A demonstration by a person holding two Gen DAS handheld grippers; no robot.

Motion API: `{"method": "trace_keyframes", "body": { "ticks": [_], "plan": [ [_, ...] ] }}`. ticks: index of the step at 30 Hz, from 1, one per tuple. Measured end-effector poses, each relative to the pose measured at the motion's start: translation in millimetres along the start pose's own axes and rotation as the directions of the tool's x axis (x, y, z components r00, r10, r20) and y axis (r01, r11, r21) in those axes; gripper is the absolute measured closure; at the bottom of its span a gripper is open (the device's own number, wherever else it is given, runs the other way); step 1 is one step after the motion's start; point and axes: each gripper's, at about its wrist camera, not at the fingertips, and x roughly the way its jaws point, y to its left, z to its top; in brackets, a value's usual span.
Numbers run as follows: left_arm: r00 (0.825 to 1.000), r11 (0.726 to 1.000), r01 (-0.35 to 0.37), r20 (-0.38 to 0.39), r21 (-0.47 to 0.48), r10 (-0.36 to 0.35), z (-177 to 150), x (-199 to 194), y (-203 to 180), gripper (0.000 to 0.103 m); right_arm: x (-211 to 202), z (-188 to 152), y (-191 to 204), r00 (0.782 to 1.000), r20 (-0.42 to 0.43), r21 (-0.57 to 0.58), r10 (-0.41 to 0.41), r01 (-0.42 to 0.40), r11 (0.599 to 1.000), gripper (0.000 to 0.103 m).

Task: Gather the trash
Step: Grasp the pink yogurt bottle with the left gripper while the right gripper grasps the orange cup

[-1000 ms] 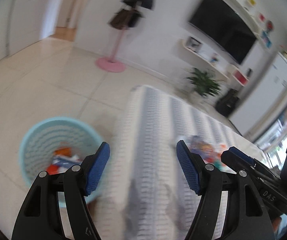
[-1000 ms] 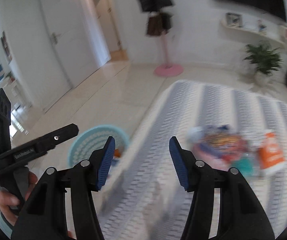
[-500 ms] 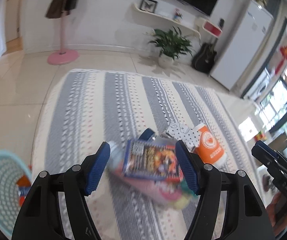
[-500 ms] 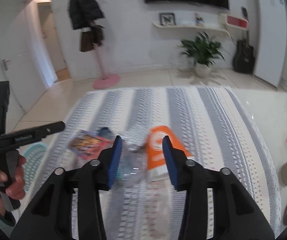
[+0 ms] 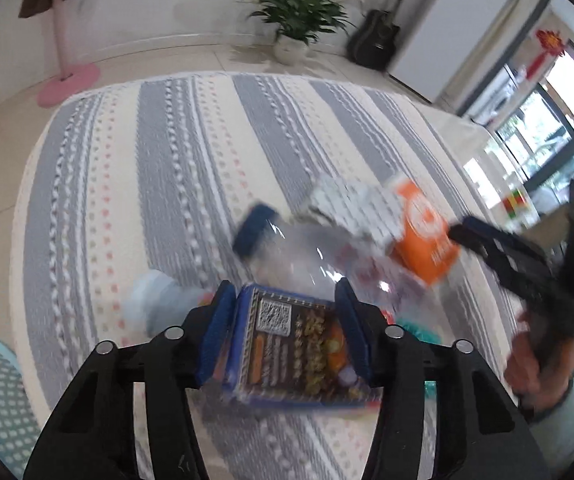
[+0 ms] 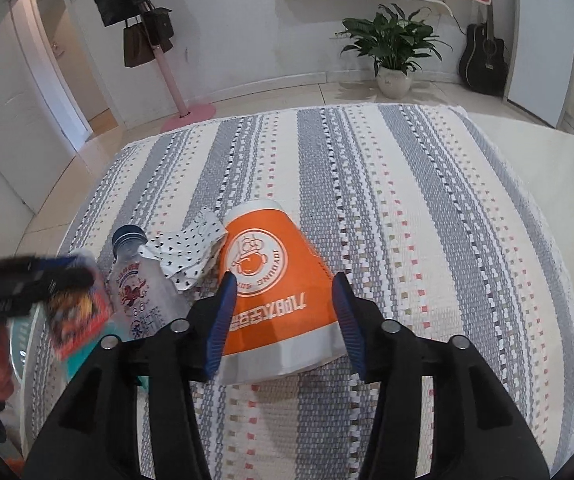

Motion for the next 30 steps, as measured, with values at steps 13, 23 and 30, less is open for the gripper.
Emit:
{"method": "trace_keyframes", "body": {
  "ticks": [13, 23, 30],
  "plan": [
    [0.995, 0.994, -0.096, 0.036, 0.054, 0.094, -86.0, -23.5, -38.2, 0.054, -7.5, -18.4, 4.2, 0.999, -0.003, 0.007, 0.041, -0.041, 0.999, 0.053],
    [0.948, 0.894, -0.279, 0.05, -0.351, 0.315, -104.2, -40.9, 14.7, 0.021, -19.1, -19.7, -3.2, 0.999, 0.034, 0.026, 0.023, -0.024, 0.999, 0.033],
    [0.978, 0.924, -0.196, 0.005, -0.328, 0.21, -86.9, 2.9, 10.7, 0.023, 8.9, -19.4, -15.7, 0.999, -0.038, 0.06, 0.036, -0.034, 0.998, 0.027]
  ]
}}
